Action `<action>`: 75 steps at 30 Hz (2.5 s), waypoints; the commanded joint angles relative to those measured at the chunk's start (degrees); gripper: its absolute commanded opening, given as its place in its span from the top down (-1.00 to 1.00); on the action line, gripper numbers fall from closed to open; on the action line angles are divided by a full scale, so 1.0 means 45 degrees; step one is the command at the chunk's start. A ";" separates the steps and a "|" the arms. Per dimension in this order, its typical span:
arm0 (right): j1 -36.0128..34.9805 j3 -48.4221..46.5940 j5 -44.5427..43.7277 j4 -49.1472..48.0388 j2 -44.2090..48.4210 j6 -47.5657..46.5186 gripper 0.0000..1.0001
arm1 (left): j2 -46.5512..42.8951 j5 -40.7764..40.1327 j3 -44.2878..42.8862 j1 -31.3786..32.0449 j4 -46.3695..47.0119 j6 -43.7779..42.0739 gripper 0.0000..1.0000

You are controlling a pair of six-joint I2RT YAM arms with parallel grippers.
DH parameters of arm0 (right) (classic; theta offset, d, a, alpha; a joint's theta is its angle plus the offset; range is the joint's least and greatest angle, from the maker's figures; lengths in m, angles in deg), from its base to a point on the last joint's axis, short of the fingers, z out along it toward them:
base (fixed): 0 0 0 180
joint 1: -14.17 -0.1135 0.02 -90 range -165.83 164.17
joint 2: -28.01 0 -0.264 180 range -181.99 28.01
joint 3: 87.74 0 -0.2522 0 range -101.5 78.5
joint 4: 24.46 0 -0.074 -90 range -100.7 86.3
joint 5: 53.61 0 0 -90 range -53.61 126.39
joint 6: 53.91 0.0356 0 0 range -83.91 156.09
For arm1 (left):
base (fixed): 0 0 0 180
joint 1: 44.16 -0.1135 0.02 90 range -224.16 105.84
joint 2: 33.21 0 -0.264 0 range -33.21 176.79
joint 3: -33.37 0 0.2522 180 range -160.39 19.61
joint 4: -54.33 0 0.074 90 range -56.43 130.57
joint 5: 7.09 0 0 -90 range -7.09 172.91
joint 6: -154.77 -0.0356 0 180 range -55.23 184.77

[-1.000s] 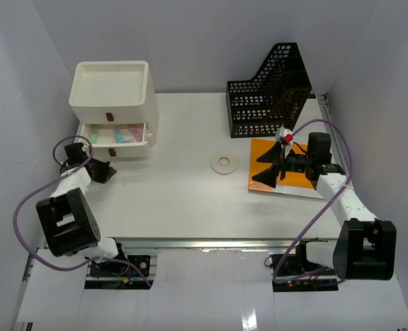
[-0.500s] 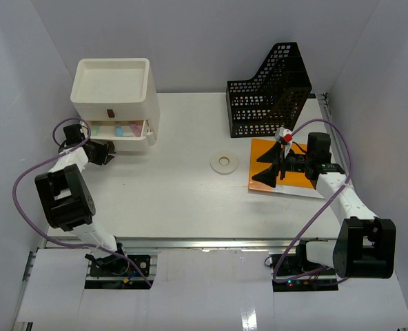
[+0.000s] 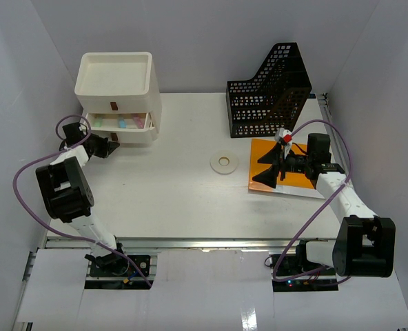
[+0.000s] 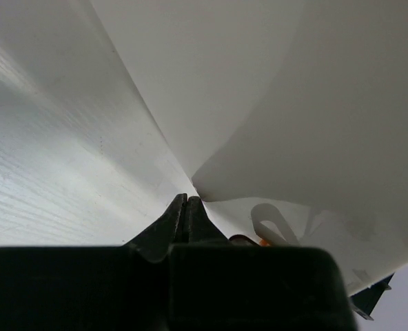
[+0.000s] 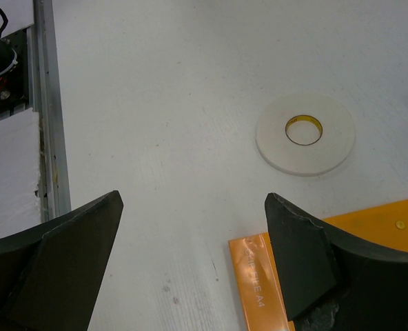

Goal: Organize the desk

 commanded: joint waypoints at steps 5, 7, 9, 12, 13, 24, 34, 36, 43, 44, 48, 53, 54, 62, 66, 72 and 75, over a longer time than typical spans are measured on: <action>0.0045 -0.0532 0.0076 0.0124 -0.0128 -0.0223 -0.81 | -0.0699 0.1051 -0.0019 0.0381 0.1140 -0.0377 1.00; 0.0045 -0.0532 0.0064 0.0105 -0.0140 -0.0223 -0.81 | -0.0483 0.1257 -0.0383 0.0529 0.1121 -0.0389 1.00; 0.0045 -0.0532 0.0064 0.0123 -0.0140 -0.0242 -0.81 | -0.0138 0.1547 -0.0712 0.0684 0.1139 -0.0351 1.00; 0.0072 -0.0551 0.0033 0.0150 -0.0140 -0.0269 -0.81 | 0.0120 0.1899 -0.1255 0.0868 0.1140 -0.0124 0.52; 0.0083 -0.0552 0.0044 0.0162 -0.0140 -0.0281 -0.80 | 0.0166 0.1946 -0.1379 0.0903 0.1140 -0.0044 0.28; 0.0084 -0.0593 0.0123 0.0243 -0.0140 -0.0340 -0.80 | -0.0867 0.2110 0.0759 0.0964 0.2984 -0.0083 0.17; 0.0123 -0.0630 0.0116 0.0312 -0.0127 -0.0379 -0.80 | 0.0058 0.0743 -0.0932 0.0964 0.1839 0.0029 0.28; 0.0123 -0.0630 0.0084 0.0341 -0.0140 -0.0386 -0.80 | 0.0296 0.0375 -0.1560 0.0964 0.1591 0.0041 0.10; 0.0166 -0.0653 0.0037 0.0416 -0.0182 -0.0484 -0.81 | 0.0890 -0.0442 -0.2878 0.0964 0.1259 0.0173 -0.26; 0.0173 -0.0659 0.0024 0.0416 -0.0189 -0.0498 -0.80 | 0.0955 -0.0390 -0.2989 0.0964 0.1267 0.0167 -0.27; 0.0182 -0.0671 0.0006 0.0460 -0.0242 -0.0538 -0.80 | 0.1135 -0.0219 -0.3224 0.0948 0.1292 0.0034 -0.28; 0.0182 -0.0688 -0.0014 0.0514 -0.0294 -0.0575 -0.80 | 0.0281 -0.0676 -0.1930 0.0945 0.2623 0.0020 -0.18; 0.0182 -0.0688 -0.0014 0.0514 -0.0279 -0.0575 -0.80 | 0.0156 -0.0816 -0.1756 0.0945 0.2934 0.0005 -0.12; 0.0182 -0.0688 -0.0014 0.0532 -0.0315 -0.0575 -0.80 | 0.0285 -0.1032 -0.2533 0.0925 0.2359 -0.0058 -0.10; 0.0182 -0.0708 0.0018 0.0553 -0.0303 -0.0575 -0.80 | 0.0268 -0.1136 -0.2579 0.0913 0.2538 -0.0105 -0.16; 0.0182 -0.0727 0.0051 0.0576 -0.0293 -0.0591 -0.80 | -0.0472 -0.0802 -0.1503 0.0851 0.3077 -0.0483 -0.20; 0.0182 -0.0727 0.0083 0.0592 -0.0277 -0.0584 -0.80 | -0.1148 -0.0697 -0.0253 0.0761 0.3538 -0.0564 -0.22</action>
